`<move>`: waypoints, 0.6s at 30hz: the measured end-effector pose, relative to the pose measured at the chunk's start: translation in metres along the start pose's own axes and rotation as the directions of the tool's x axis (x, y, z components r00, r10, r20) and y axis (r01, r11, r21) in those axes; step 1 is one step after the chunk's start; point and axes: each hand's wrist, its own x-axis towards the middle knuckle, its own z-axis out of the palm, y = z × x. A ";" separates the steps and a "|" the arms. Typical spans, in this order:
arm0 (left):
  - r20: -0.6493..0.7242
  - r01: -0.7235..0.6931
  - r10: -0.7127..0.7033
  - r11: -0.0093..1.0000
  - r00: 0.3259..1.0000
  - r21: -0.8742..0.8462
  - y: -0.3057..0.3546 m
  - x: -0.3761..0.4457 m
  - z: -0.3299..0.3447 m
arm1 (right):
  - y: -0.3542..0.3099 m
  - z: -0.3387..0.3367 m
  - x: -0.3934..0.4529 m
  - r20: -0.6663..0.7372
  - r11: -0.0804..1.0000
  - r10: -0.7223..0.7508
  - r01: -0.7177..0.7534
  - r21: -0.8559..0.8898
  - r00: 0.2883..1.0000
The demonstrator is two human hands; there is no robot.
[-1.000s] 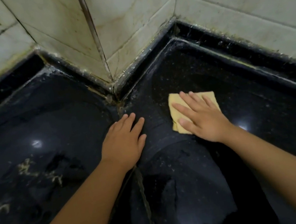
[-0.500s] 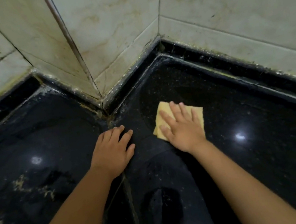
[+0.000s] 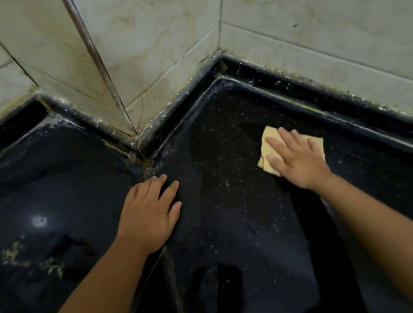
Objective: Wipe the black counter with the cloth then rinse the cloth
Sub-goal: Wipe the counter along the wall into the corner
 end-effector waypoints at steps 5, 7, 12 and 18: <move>-0.086 -0.007 0.004 0.999 0.996 -0.035 -0.002 0.001 0.006 | -0.028 -0.011 0.070 -0.070 0.994 0.100 -0.097 0.043 0.992; -0.095 -0.004 0.000 0.999 0.995 -0.041 -0.002 0.001 0.005 | -0.043 -0.016 0.096 -0.087 0.993 0.103 -0.098 0.060 0.991; -0.094 0.008 -0.010 1.000 0.995 -0.020 -0.002 0.000 0.005 | -0.069 -0.023 0.141 -0.148 0.988 0.138 -0.126 0.085 0.979; -0.087 0.013 -0.015 1.000 0.996 -0.020 -0.003 0.000 0.007 | -0.097 -0.020 0.147 -0.123 0.997 0.051 -0.044 0.063 0.991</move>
